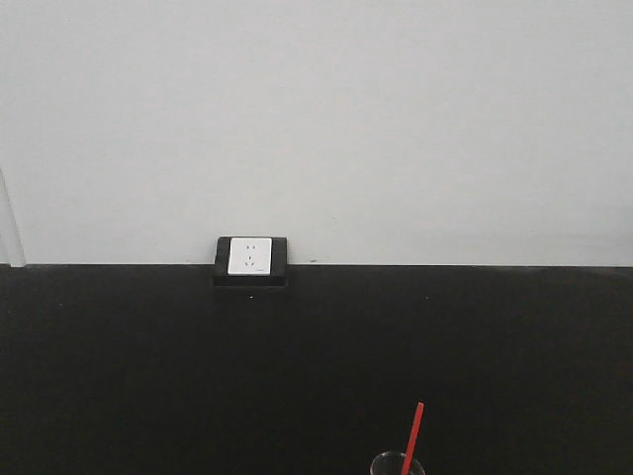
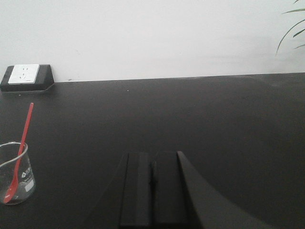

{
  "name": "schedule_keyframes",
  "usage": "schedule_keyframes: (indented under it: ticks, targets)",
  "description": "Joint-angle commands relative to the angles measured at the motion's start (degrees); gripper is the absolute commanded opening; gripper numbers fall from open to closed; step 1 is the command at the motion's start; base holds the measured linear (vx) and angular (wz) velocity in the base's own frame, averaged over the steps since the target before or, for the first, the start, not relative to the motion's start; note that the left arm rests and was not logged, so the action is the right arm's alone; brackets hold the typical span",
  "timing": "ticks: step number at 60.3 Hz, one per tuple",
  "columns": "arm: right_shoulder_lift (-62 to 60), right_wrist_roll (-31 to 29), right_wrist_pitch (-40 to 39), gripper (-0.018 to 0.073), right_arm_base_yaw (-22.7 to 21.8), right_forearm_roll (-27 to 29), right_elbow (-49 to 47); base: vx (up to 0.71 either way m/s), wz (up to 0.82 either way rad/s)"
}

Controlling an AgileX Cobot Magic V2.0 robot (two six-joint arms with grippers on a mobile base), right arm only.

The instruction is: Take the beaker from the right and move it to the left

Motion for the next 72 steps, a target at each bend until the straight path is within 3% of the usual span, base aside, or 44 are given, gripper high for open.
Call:
schedule_keyframes:
  ticks: [1, 34, 44, 48, 54, 61, 72]
  targets:
    - [-0.8, -0.5, -5.2, -0.0005, 0.1, -0.5, 0.5, 0.0, 0.0]
    - [-0.8, -0.5, -5.2, -0.0005, 0.1, -0.5, 0.5, 0.0, 0.0]
    - [-0.8, -0.5, -16.4, -0.0005, 0.2, -0.6, -0.6, 0.0, 0.0]
    - [-0.6, -0.6, -21.3, -0.0005, 0.2, -1.7, -3.3, 0.0, 0.0]
    - [2.5, -0.5, -19.1, -0.0005, 0.2, -2.8, -10.5, 0.0, 0.0]
    - [13.3, -0.5, -15.3, -0.0005, 0.2, -3.5, -20.3, 0.0, 0.0]
    - [30.5, -0.5, -17.3, -0.0005, 0.2, -3.4, -32.0, 0.0, 0.0]
